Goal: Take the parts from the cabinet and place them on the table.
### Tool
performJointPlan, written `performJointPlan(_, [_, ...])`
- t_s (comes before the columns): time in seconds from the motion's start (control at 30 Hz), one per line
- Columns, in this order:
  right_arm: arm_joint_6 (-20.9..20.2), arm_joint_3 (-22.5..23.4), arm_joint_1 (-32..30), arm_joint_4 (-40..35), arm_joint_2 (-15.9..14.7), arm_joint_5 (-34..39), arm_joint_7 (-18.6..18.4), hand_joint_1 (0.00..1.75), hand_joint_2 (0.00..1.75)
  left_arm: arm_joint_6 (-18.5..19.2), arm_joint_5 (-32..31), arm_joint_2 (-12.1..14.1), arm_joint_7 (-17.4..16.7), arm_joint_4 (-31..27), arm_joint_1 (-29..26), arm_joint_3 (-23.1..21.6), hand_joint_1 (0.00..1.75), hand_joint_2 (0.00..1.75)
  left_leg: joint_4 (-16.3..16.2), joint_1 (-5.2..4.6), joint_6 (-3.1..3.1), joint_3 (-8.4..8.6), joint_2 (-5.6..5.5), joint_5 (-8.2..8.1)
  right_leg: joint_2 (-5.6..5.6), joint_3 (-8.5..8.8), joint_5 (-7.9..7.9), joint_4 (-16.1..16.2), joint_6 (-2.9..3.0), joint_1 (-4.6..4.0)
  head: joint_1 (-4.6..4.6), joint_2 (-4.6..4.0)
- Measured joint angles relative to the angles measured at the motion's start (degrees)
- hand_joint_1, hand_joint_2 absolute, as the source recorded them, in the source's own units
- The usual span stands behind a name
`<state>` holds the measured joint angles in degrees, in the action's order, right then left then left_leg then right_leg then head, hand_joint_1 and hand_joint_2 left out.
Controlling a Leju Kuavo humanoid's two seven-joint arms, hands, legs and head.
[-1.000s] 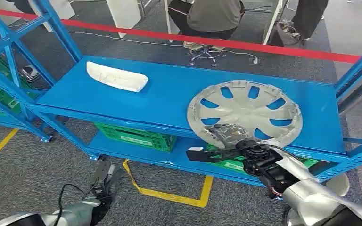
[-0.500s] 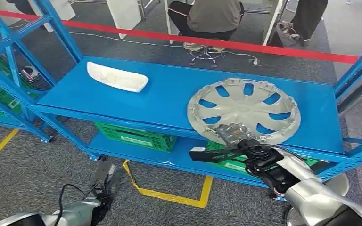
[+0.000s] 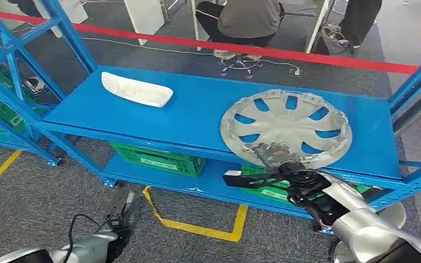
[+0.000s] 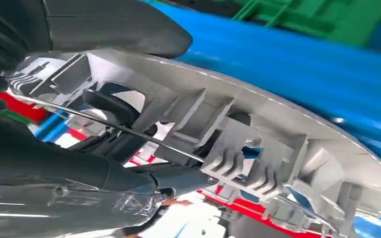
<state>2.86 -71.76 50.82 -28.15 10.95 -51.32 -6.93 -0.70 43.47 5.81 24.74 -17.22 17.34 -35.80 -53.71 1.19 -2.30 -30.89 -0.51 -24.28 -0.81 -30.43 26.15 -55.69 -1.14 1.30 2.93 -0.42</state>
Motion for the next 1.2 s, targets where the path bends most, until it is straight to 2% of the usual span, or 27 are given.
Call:
performJointPlan(0.17, [3.3, 2.4, 1.9, -3.2, -0.4, -2.4, -3.1, 1.75, 1.75, -0.8, 1.1, 0.2, 1.1, 0.0, -0.7, 0.0, 0.0, 0.0, 0.0, 0.0, -0.01, -0.14, 0.15, 0.01, -0.16, -0.21, -0.09, 0.0, 0.01, 0.0, -0.02, 0.0])
performJointPlan(0.6, [3.3, 3.4, 3.0, -4.9, -0.5, -3.0, -3.7, 1.75, 1.75, -1.0, 1.4, 0.2, 1.6, 0.0, -1.0, 0.0, 0.0, 0.0, 0.0, 0.0, -0.01, -0.15, 0.15, 0.0, -0.16, -0.25, -0.08, 0.0, 0.01, 0.0, 0.02, 0.0])
performJointPlan(0.7, [5.0, 7.3, 4.2, -11.6, -1.6, -4.7, -5.5, 1.75, 1.75, -1.3, 1.6, 0.5, 1.9, 0.0, -1.4, 0.0, 0.0, 0.0, 0.0, 0.01, -0.01, -0.31, 0.14, -0.01, -0.15, -0.4, -0.06, 0.0, -0.01, -0.01, 0.0, 0.0])
performJointPlan(0.97, [5.7, 11.6, 4.2, -18.3, -3.4, -5.6, -7.4, 1.75, 1.75, -1.3, 1.2, 0.5, 2.0, 0.0, -1.4, 0.0, 0.0, 0.0, 0.0, 0.0, -0.01, -0.35, 0.14, -0.01, -0.14, -0.44, -0.07, 0.0, 0.0, 0.0, 0.02, 0.0])
performJointPlan(1.2, [6.1, 16.5, 4.1, -24.6, -5.1, 4.5, -6.6, 1.75, 1.75, -1.3, 1.0, 0.5, 2.0, 0.0, -1.4, 0.0, 0.0, 0.0, 0.0, 0.0, -0.01, -0.39, 0.15, -0.01, -0.16, -0.52, -0.07, 0.0, 0.0, 0.0, 0.02, 0.0])
